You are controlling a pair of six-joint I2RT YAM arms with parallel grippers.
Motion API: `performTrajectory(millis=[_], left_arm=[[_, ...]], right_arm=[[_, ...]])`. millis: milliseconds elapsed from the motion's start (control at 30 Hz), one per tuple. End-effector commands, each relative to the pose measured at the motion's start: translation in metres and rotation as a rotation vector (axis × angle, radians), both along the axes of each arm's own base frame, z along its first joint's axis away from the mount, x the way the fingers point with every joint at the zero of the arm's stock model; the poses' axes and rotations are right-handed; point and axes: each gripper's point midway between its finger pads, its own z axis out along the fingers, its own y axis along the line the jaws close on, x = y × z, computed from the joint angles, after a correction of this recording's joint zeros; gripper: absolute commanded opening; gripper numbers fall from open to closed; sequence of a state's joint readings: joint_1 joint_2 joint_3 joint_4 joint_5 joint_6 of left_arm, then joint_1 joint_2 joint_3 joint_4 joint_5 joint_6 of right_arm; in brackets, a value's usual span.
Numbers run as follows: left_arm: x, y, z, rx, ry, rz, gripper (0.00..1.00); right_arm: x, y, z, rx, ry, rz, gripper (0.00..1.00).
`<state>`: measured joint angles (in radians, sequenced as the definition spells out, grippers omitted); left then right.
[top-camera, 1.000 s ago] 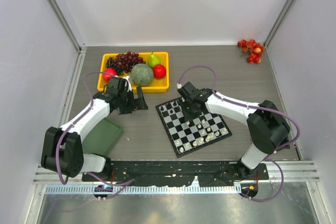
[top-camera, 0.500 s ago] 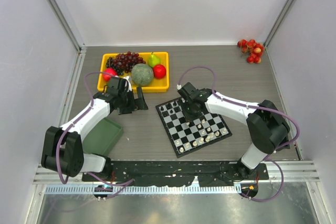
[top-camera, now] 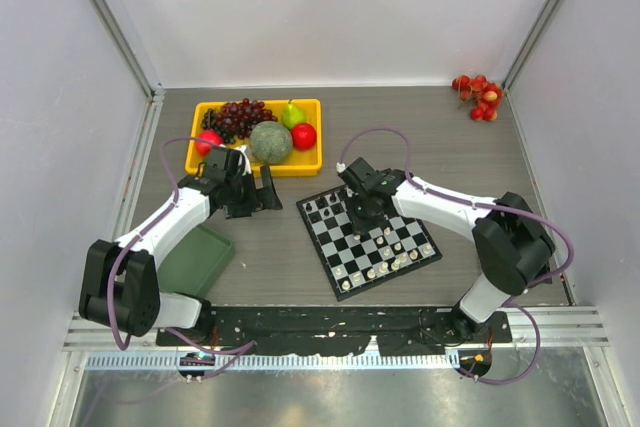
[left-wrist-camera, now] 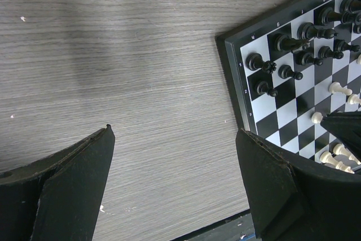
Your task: Set up the chess pieces on the board
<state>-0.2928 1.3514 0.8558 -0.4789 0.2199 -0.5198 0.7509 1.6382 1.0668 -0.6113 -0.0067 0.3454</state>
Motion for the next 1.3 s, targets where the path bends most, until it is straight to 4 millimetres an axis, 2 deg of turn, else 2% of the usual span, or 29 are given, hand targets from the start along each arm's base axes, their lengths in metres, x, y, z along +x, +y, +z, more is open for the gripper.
performTrajectory(millis=[0, 33, 233, 533, 1000, 1067, 1167, 1267], left_arm=[[0.007, -0.004, 0.009, -0.016, -0.042, -0.007, 0.96], [0.007, -0.004, 0.009, -0.017, -0.043, -0.005, 0.96], [0.009, -0.005, 0.01, -0.025, -0.048, -0.004, 0.96], [0.007, -0.006, 0.01, -0.029, -0.051, -0.005, 0.96], [0.006, -0.004, 0.01, -0.023, -0.052, -0.003, 0.96], [0.006, -0.004, 0.009, -0.024, -0.048, -0.002, 0.96], [0.006, -0.005, 0.008, -0.026, -0.045, -0.004, 0.96], [0.006, -0.005, 0.008, -0.026, -0.047, -0.005, 0.96]], right_arm=[[-0.016, 0.009, 0.029, 0.087, -0.031, 0.051, 0.13], [-0.02, 0.012, 0.035, 0.104, -0.042, 0.06, 0.13], [-0.055, 0.011, 0.03, 0.114, -0.029, 0.09, 0.13], [-0.077, 0.024, 0.022, 0.125, -0.023, 0.151, 0.13], [-0.072, 0.026, 0.002, 0.063, -0.008, 0.157, 0.15], [-0.073, 0.025, 0.001, 0.056, -0.002, 0.16, 0.2], [-0.069, 0.027, 0.008, 0.066, -0.022, 0.161, 0.35], [-0.056, 0.031, 0.031, 0.079, -0.092, 0.154, 0.42]])
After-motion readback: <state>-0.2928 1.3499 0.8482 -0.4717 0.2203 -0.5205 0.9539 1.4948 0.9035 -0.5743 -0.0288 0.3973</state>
